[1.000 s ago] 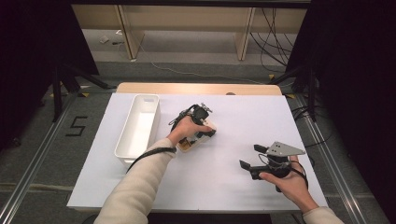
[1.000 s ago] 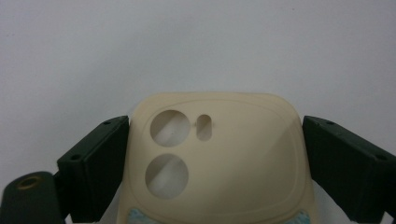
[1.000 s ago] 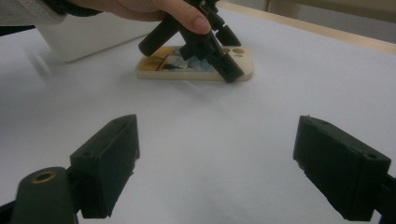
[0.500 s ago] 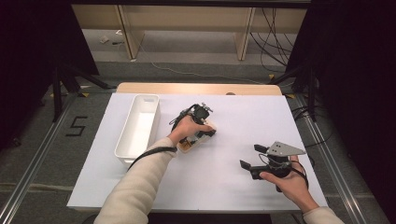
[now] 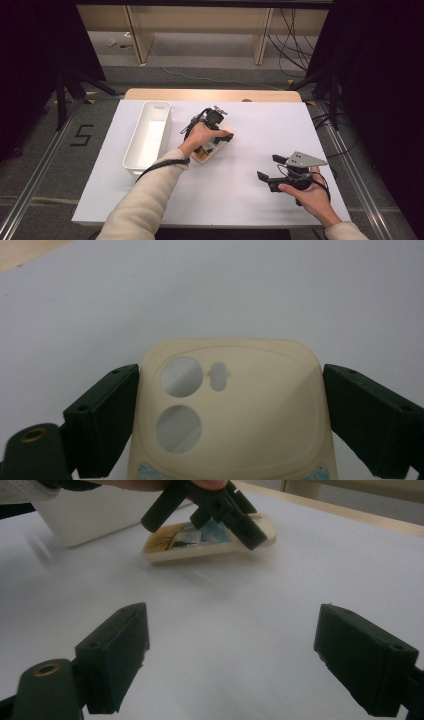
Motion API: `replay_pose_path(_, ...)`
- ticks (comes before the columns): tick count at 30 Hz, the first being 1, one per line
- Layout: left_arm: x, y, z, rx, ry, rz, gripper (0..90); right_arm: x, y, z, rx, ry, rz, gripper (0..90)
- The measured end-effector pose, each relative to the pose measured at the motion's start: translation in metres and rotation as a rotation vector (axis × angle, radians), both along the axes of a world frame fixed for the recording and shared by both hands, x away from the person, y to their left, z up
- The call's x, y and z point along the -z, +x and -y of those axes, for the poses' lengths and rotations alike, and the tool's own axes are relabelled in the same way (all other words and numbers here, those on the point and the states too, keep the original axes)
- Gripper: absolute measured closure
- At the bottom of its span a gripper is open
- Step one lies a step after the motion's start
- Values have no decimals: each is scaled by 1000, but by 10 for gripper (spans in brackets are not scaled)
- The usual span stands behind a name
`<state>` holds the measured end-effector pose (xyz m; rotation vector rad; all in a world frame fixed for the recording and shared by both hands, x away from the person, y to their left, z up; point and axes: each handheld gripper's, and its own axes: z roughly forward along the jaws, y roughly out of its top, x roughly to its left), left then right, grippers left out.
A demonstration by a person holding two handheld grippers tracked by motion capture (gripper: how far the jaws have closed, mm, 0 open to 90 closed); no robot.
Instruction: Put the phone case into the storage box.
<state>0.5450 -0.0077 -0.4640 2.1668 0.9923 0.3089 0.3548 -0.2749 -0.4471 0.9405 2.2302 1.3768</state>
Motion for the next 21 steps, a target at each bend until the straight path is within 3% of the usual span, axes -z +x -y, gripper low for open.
replay_pose_path(1, -4, -2, -1, -14, -37, 2, 108, 0, 0, 0, 0, 0, 0, 153)
replay_pose_path(9, -20, -11, -4, -70, -86, 70, 108, 0, 0, -1, 1, -1, -1, 153)
replay_pose_path(16, -34, -20, -7, -131, -112, 136, 108, 0, 0, -1, 2, -4, 1, 153)
replay_pose_path(21, -40, -24, -9, -149, -120, 157, 108, 0, 0, -1, 3, -4, -1, 153)
